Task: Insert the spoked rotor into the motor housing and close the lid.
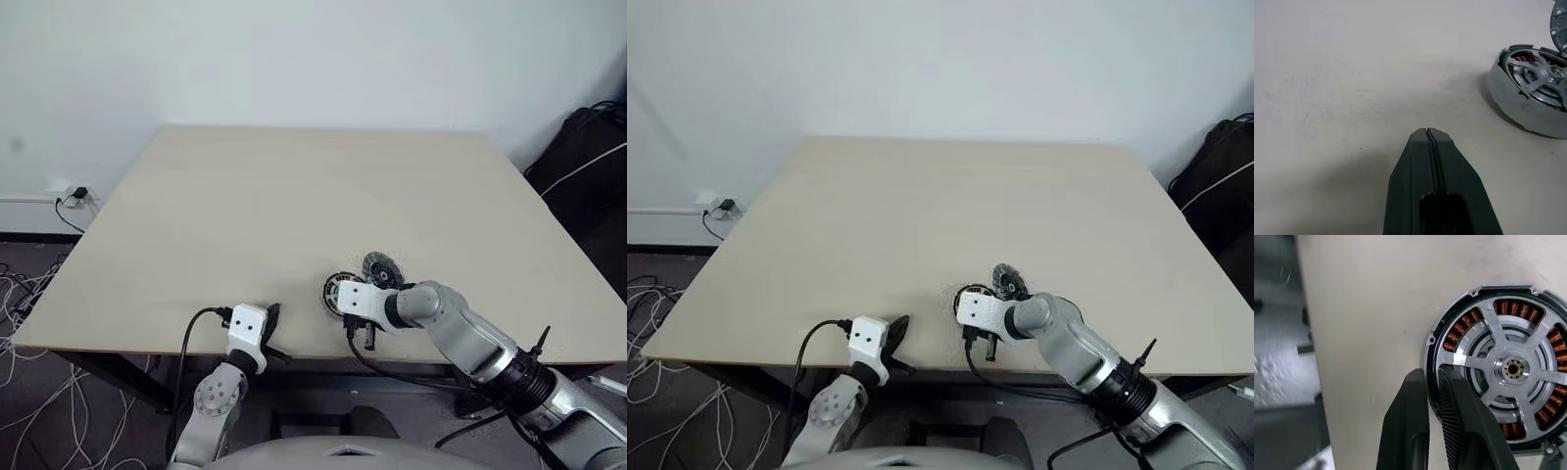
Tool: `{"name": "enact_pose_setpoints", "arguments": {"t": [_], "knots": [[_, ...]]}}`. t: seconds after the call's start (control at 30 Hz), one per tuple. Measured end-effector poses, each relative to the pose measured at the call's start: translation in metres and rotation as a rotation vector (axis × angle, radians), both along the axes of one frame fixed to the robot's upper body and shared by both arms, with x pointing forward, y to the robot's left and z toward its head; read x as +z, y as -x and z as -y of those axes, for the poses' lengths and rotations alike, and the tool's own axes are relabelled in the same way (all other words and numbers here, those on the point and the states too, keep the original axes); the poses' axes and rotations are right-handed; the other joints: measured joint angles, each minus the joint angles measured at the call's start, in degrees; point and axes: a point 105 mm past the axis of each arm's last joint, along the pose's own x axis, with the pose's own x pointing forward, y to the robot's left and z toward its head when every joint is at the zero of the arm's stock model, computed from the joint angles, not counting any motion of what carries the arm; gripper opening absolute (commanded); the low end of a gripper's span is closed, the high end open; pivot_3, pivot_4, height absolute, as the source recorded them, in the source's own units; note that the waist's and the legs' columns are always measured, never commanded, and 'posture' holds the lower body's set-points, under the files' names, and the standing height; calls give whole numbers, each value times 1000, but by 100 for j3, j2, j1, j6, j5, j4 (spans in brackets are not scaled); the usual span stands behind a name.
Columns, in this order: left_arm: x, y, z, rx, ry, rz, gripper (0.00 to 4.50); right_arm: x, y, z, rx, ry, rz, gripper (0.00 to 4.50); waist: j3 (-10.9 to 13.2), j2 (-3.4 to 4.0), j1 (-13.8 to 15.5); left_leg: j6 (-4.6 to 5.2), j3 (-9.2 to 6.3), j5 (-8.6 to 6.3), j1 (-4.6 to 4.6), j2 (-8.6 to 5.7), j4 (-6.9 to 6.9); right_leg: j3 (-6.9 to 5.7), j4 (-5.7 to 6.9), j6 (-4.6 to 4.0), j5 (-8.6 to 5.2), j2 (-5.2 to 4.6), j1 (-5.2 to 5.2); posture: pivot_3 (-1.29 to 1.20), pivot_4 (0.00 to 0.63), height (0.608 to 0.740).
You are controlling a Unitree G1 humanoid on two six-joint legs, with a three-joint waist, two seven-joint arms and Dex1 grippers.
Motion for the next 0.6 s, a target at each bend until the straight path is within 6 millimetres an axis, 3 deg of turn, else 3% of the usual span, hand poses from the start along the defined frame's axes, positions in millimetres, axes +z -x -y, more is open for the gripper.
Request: {"name": "enact_pose_setpoints", "arguments": {"t": [0.27, 0.57, 0.6], "knots": [[-2, 1, 1, -4, -1, -12, 0, 1, -9, -9, -220, -72, -61, 72, 1, 2, -34, -1, 3, 0, -2, 1, 0, -4, 1, -1, 9, -3, -8, 0, 0, 740], [-8, 3, -2, 4, 1, -22, 0, 4, -8, -11, -265, -80, -91, 72, 2, 2, -48, -1, 4, 0, -14, 0, -6, -6, -7, -3, 9, -7, -20, 0, 0, 740], [-8, 3, -2, 4, 2, -22, 0, 4, -8, -12, -267, -82, -90, 422, 2, 2, -55, -1, 4, 0, -14, 0, -6, -6, -7, -3, 9, -8, -21, 0, 0, 740]]}}
